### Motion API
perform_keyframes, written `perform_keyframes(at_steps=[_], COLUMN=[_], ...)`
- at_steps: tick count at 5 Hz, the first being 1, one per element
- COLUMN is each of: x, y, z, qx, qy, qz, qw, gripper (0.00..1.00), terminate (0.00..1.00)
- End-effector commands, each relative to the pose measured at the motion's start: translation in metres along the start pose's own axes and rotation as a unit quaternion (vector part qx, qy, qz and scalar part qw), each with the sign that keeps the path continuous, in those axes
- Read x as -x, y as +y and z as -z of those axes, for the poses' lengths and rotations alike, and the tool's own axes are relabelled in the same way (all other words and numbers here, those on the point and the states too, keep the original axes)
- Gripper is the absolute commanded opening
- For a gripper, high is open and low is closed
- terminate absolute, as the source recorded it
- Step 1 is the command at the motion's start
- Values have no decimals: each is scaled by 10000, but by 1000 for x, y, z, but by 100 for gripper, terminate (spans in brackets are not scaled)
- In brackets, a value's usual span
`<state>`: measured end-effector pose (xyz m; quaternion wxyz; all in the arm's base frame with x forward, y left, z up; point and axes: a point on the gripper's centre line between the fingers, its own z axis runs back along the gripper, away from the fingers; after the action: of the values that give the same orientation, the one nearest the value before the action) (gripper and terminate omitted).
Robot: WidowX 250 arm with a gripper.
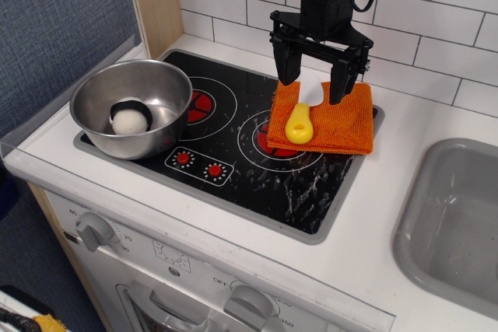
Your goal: Put the sushi directly above the silver pot.
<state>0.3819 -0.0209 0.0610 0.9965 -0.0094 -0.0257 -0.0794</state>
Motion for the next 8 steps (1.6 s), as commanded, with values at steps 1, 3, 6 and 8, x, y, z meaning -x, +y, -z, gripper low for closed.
perform_keyframes(at_steps=[1,3,6,8], x=[0,33,98,106], y=[0,34,127,151], z=[0,-59,-32,-19], qx=[0,-45,-435,-703], qy=[0,-859,-416,-54], qz=[0,-167,-879,-1201], qw=[10000,9962,9943,9903], gripper=[100,100,100,100], terminate=[0,0,0,0])
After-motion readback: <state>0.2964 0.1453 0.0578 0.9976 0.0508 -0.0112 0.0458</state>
